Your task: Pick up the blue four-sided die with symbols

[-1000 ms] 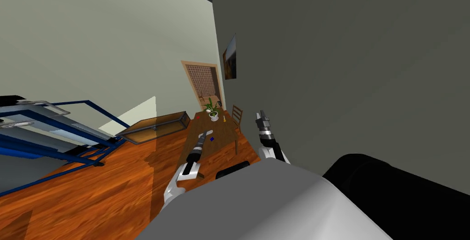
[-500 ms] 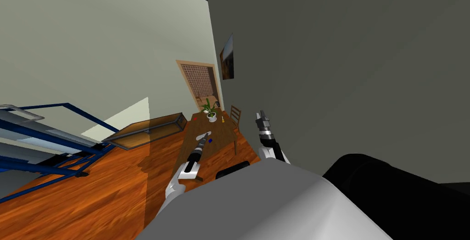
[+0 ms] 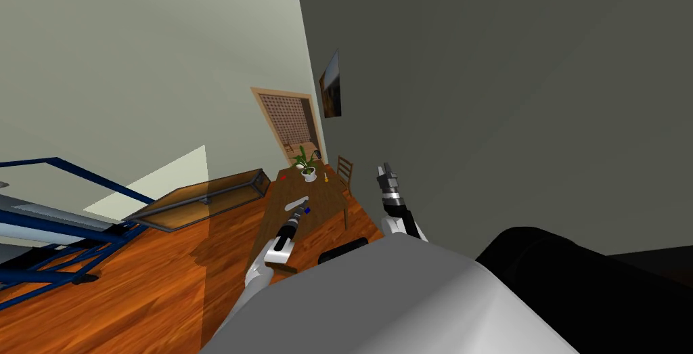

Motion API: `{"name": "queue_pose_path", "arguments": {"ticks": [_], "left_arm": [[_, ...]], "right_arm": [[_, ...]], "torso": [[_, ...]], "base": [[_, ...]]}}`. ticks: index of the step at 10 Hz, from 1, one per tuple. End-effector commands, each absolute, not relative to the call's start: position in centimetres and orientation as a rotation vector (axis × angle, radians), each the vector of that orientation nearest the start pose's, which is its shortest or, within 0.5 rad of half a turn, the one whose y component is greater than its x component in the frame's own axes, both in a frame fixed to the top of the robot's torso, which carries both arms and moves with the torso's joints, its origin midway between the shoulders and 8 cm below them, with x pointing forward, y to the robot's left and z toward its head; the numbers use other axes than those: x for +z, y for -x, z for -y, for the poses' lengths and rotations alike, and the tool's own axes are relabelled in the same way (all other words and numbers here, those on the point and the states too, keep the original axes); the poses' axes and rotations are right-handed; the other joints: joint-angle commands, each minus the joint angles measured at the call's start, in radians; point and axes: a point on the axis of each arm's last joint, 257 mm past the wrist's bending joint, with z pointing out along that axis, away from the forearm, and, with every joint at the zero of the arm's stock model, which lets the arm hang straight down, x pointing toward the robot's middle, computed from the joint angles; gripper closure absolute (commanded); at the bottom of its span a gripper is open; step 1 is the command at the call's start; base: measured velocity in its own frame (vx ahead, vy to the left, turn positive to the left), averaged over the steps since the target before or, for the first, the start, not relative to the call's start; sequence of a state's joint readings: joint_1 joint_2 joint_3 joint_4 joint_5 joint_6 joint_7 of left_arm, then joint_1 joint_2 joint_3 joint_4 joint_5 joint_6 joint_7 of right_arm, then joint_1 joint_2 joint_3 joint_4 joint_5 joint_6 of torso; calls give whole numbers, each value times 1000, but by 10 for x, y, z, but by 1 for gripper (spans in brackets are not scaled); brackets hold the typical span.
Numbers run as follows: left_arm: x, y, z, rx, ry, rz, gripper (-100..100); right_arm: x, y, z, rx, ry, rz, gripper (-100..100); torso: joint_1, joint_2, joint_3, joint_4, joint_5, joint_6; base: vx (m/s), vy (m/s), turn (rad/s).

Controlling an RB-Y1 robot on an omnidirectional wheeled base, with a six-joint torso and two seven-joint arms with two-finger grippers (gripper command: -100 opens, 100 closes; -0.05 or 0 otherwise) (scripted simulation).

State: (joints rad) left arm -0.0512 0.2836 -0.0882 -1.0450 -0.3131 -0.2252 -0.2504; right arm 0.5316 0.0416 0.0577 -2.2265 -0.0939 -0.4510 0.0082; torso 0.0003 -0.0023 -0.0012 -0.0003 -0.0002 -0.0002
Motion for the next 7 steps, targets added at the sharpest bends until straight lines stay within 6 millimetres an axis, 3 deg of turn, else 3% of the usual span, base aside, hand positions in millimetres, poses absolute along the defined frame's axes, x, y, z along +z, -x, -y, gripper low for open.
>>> {"name": "queue_pose_path", "arguments": {"ticks": [1, 3, 7], "left_arm": [[-424, -498, -309, -481, 588, -1876, -100], [-439, -493, -318, -431, 578, -1923, -100], [-489, -469, -349, -260, 541, -2081, -100]], "right_arm": [[-21, -359, 281, 1366, -858, -609, 0], [-21, -359, 281, 1366, -858, -609, 0], [-21, -359, 281, 1366, -858, -609, 0]], "torso": [[0, 0, 0, 0, 0, 0], [1, 1, 0, 0, 0, -1], [-1, -1, 0, 0, 0, 0]], "base": [[35, 10, -175], [26, 4, -63], [42, -11, -133]]}}
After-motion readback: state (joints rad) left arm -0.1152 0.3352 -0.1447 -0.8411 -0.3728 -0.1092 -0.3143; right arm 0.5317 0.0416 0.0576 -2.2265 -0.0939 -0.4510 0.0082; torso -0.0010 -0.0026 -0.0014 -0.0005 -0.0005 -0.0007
